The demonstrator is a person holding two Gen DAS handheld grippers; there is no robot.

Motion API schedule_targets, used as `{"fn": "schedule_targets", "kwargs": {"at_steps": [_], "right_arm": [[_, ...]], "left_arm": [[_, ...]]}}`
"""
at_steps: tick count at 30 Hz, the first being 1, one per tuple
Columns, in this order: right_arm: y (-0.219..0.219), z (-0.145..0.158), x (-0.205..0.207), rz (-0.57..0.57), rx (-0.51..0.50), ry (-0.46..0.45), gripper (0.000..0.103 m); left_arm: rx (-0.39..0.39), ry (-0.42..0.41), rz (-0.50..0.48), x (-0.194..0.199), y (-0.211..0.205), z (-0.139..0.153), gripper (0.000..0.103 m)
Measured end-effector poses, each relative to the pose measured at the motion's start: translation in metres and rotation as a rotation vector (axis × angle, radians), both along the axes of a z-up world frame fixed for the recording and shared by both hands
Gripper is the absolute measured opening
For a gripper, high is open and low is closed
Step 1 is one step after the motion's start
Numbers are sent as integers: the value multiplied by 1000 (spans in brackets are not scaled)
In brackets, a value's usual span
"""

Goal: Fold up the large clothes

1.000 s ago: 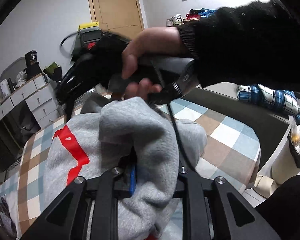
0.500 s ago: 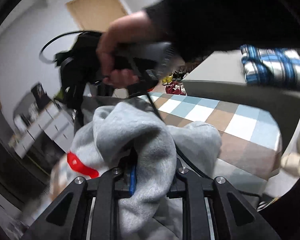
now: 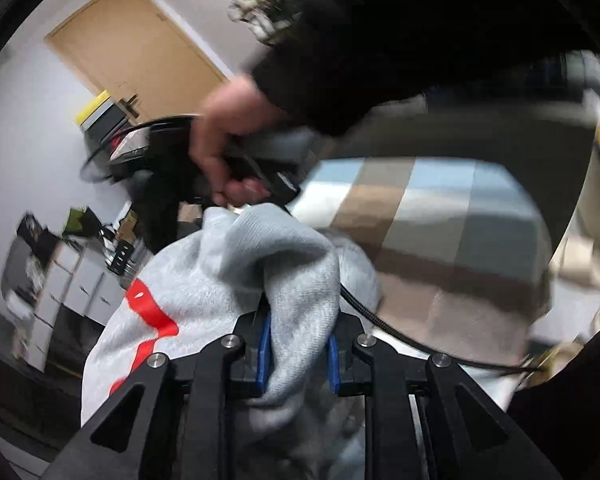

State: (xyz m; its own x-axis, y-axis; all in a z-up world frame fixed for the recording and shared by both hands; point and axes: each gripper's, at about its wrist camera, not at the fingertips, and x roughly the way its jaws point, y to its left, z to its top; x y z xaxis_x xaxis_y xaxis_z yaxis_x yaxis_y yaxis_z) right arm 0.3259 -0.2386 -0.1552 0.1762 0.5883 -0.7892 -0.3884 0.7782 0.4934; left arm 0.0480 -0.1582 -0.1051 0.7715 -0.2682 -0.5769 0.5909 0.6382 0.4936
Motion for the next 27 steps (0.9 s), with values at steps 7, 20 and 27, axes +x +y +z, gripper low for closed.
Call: {"fn": "schedule_targets", "kwargs": {"at_steps": [7, 20, 27], "right_arm": [[-19, 23, -19, -92, -75, 3, 97], [20, 124, -184, -6, -57, -345, 103], [4, 22, -181, -108, -126, -129, 102]], "left_arm": [[-256, -35, 45, -45, 63, 69, 57], [-693, 153, 277, 7, 177, 87, 83], [-962, 522, 324, 74, 193, 33, 82]]}}
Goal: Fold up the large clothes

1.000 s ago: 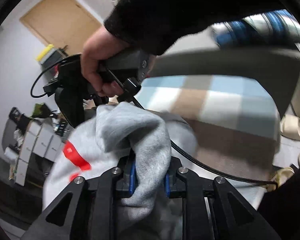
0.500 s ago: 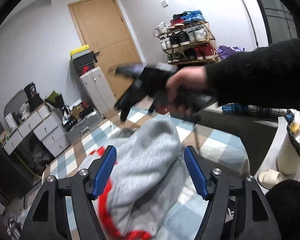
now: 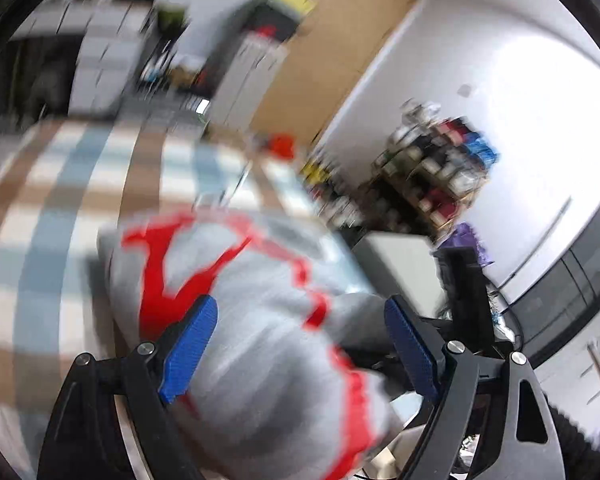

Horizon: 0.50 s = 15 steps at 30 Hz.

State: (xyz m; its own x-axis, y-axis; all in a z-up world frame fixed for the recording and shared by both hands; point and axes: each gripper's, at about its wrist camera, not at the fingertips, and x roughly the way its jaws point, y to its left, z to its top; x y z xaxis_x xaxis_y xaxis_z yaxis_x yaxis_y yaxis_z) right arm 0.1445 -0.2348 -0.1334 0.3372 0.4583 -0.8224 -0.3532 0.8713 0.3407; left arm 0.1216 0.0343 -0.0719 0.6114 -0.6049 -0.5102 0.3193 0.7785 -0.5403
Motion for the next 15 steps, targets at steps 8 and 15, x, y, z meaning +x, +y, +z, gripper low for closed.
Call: {"fn": "schedule_targets", "kwargs": {"at_steps": [8, 15], "right_arm": [[-37, -36, -2, -85, 122, -41, 103], [-65, 17, -16, -210, 195, -165, 103]], "left_arm": [[299, -136, -7, -47, -42, -16, 81], [486, -247, 1, -63, -45, -33, 82]]}}
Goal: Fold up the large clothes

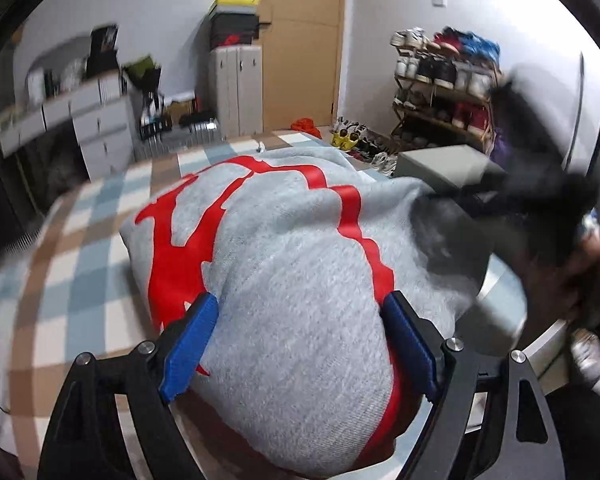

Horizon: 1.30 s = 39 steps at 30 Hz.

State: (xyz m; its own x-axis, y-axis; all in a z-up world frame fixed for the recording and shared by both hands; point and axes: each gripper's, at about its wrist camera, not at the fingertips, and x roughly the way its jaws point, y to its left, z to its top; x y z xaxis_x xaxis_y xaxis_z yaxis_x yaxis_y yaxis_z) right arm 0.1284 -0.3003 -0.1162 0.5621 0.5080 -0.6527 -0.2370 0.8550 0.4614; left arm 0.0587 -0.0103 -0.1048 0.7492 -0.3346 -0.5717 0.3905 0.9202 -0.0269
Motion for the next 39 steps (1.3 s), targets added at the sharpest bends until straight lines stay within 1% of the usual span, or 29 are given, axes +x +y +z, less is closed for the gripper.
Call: {"fn": "schedule_targets", "kwargs": {"at_steps": [1, 2, 3, 4, 5, 6, 8, 9, 10, 11, 13, 14, 16, 18, 20, 22, 23, 24, 25, 27, 30, 31, 32, 33, 34, 35, 36, 37, 39], "right_arm": [[0, 23, -14, 15, 64, -80, 103], [2, 33, -21, 32, 97, -114, 103], [8, 43, -29, 62, 135, -139, 103], [18, 51, -36, 92, 169, -140, 103], [26, 50, -38, 112, 192, -126, 103], [32, 45, -37, 129, 213, -103, 103], [45, 21, -32, 169, 272, -5, 103], [47, -2, -21, 171, 301, 72, 103], [46, -17, -13, 159, 314, 114, 103], [43, -30, -8, 164, 352, 136, 103], [24, -38, -7, 126, 450, 92, 99], [17, -40, -7, 110, 466, 88, 97], [13, -47, -5, 92, 455, 95, 83], [11, -49, -8, 82, 452, 93, 76], [13, -49, -9, 78, 441, 84, 75], [12, -48, -14, 66, 420, 81, 67], [6, -48, -21, 64, 424, 80, 67], [6, -50, -21, 63, 431, 77, 66], [5, -51, -21, 61, 430, 73, 65], [7, -52, -22, 61, 406, 61, 64], [17, -38, -29, 62, 319, 25, 66], [18, -28, -29, 61, 307, 22, 70], [16, -15, -30, 54, 312, -3, 75], [13, 2, -31, 27, 312, -64, 92], [12, 16, -31, -2, 283, -121, 103], [14, 33, -28, -17, 225, -175, 103], [21, 51, -19, -19, 123, -215, 103], [33, 67, 1, -28, -32, -224, 103], [53, 71, 44, -19, -247, -150, 103]], "left_arm": [[36, -16, 2, 2, -2, -2, 82], [56, -34, 0, 1, -2, -4, 82], [60, -46, 1, 1, -2, -6, 82], [57, -55, 6, 1, 0, -8, 82], [57, -70, 10, 1, 1, -10, 82], [54, -83, 12, 1, 1, -10, 82], [26, -99, 15, 0, 6, -8, 82], [5, -94, 18, 1, 10, -4, 81], [-13, -68, 17, 2, 13, 1, 81], [-23, -35, 6, 5, 14, 7, 81], [-96, 11, -10, 3, 24, 25, 81], [-150, 14, -31, -1, 29, 34, 81], [-227, 16, -57, -9, 36, 51, 83], [-257, 24, -70, -8, 37, 60, 83], [-265, 30, -73, 1, 32, 63, 83], [-299, 60, -80, 10, 28, 58, 83], [-326, 109, -112, 20, 22, 50, 83], [-317, 161, -138, 26, 13, 37, 83], [-285, 191, -140, 29, 6, 25, 81], [-197, 94, -133, 18, -5, 16, 81], [-109, 34, -139, 8, -14, 5, 81], [-91, 11, -140, 6, -14, 2, 81], [-86, -4, -144, 5, -13, 2, 81], [-98, -8, -145, 5, -11, 2, 81], [-114, -8, -143, 6, -9, 3, 81], [-123, -10, -141, 6, -8, 4, 81], [-123, -13, -139, 6, -7, 3, 81], [-105, -23, -139, 6, -10, 3, 81], [-55, -43, -137, 3, -15, 4, 83]]}}
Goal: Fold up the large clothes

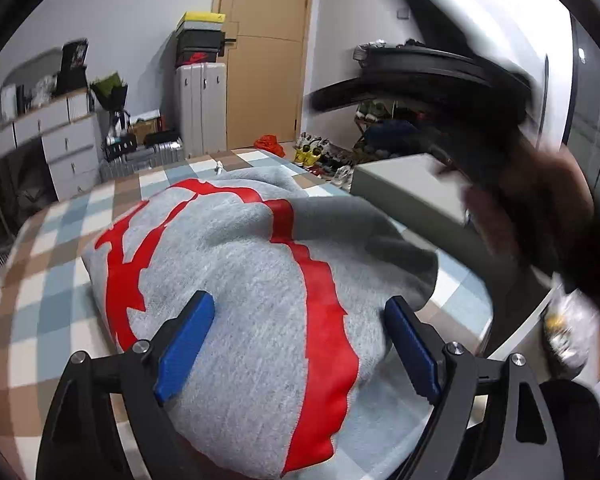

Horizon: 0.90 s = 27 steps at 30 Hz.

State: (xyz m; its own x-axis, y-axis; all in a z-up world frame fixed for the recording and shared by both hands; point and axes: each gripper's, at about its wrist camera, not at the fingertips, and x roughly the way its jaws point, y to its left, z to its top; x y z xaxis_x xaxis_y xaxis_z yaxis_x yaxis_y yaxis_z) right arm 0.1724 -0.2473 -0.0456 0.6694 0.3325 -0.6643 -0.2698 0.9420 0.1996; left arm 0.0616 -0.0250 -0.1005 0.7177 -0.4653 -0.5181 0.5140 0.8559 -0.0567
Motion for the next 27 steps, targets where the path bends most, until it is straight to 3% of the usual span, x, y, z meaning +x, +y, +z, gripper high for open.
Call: {"fn": "schedule_targets", "kwargs": {"at_steps": [3, 8, 9, 11, 12, 13, 15, 19, 22, 27], "right_arm": [[25, -24, 65, 58, -175, 183, 103], [53, -56, 103, 221, -225, 330, 103], [60, -65, 107, 237, -285, 352, 101], [66, -79, 113, 254, -345, 382, 84], [70, -81, 115, 277, -346, 400, 48], [73, -77, 116, 270, -370, 379, 31], [84, -68, 114, 291, -439, 327, 21], [99, -52, 120, 314, -512, 222, 18], [101, -46, 135, 337, -483, 193, 18], [84, -94, 143, 373, -449, 231, 21]], "left_arm": [[43, -25, -1, -3, -6, -2, 85], [33, -24, -6, -2, -1, -3, 85], [34, -24, -8, -2, 0, -3, 85], [36, -24, -16, -2, 0, -3, 85], [42, -24, -20, -3, -2, -3, 85], [44, -22, -23, -1, -2, -3, 85], [34, -18, -20, 0, -1, -3, 85], [46, -25, -8, 2, -3, -4, 85], [64, -35, -3, 3, -6, -5, 85], [104, -58, -16, 0, -12, -7, 85]]}}
